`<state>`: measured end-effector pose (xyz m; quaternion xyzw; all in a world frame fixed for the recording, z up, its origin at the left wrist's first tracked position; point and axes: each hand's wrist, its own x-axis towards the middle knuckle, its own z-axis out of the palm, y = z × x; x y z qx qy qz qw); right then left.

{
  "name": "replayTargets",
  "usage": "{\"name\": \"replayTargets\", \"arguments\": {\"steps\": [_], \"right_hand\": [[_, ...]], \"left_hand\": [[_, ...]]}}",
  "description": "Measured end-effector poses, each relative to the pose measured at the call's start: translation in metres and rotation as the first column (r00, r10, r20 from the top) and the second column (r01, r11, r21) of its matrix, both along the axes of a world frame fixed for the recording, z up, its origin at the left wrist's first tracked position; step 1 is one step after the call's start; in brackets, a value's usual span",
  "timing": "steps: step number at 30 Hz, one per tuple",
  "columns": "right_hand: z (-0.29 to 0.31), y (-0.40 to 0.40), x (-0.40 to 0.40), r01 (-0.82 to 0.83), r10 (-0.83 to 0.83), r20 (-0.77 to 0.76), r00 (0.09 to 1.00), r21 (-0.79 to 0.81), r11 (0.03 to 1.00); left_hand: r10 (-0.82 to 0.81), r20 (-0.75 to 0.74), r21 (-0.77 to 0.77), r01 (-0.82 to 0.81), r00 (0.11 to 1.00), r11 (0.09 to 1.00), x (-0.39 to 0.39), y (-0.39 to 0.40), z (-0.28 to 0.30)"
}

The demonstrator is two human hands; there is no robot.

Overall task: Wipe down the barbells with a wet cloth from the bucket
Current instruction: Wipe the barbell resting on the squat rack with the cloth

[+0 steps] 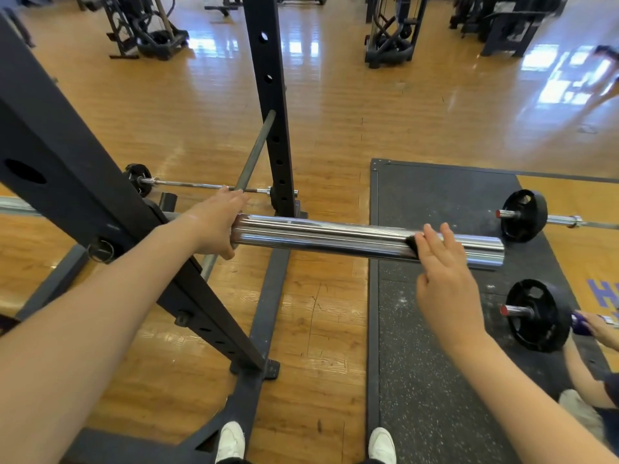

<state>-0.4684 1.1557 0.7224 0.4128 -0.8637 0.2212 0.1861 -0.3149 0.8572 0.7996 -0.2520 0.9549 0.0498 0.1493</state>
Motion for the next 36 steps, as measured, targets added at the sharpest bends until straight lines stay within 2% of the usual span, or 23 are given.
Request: {"name": "replayTargets", "arguments": {"steps": [4, 7, 9, 12, 15, 19, 24, 29, 31, 34, 36], "right_hand": [[0.0, -0.002, 0.0, 0.073, -0.072, 0.054, 0.996, -0.015, 0.997], [0.0, -0.012, 0.0, 0.097, -0.097, 0.044, 0.994, -0.01, 0.995], [0.0, -0.015, 0.001, 0.107, -0.107, 0.022, 0.994, -0.003, 0.994], [0.001, -0.013, 0.002, 0.096, -0.096, -0.015, 0.995, -0.012, 0.995], [0.002, -0.006, 0.004, 0.126, -0.125, 0.036, 0.992, -0.026, 0.992], [0.006, -0.01, 0.001, 0.175, -0.171, 0.063, 0.983, -0.059, 0.983], [-0.004, -0.01, 0.02, 0.042, -0.041, 0.019, 0.999, -0.013, 0.999], [-0.002, -0.007, 0.008, 0.156, -0.149, 0.064, 0.987, -0.115, 0.981], [-0.002, -0.02, 0.011, 0.097, -0.095, 0.023, 0.995, -0.133, 0.986], [-0.013, -0.028, 0.021, -0.096, 0.09, -0.068, 0.994, -0.097, 0.991], [-0.021, -0.018, 0.016, -0.124, 0.116, -0.088, 0.989, -0.093, 0.988]], "left_hand": [[-0.027, -0.023, -0.181, 0.022, 0.999, 0.983, 0.008, 0.0, -0.006], [-0.144, -0.144, -0.4, 0.075, 0.979, 0.913, 0.026, 0.008, -0.021], [-0.196, -0.238, -0.449, 0.071, 0.951, 0.891, 0.037, 0.014, -0.037], [-0.151, -0.339, -0.417, -0.005, 0.929, 0.909, 0.04, 0.015, -0.053], [-0.111, -0.402, -0.398, -0.064, 0.909, 0.915, 0.032, 0.013, -0.057], [-0.085, -0.381, -0.363, -0.065, 0.921, 0.929, 0.025, 0.01, -0.051], [-0.054, -0.278, -0.247, -0.017, 0.959, 0.969, 0.016, 0.005, -0.035], [-0.057, -0.279, -0.179, 0.006, 0.959, 0.984, 0.015, 0.001, -0.03], [-0.052, -0.283, -0.165, 0.005, 0.958, 0.986, 0.015, 0.0, -0.029], [-0.053, -0.282, -0.154, 0.009, 0.958, 0.988, 0.016, 0.0, -0.029], [-0.054, -0.282, -0.154, 0.01, 0.958, 0.988, 0.016, 0.001, -0.029]]}}
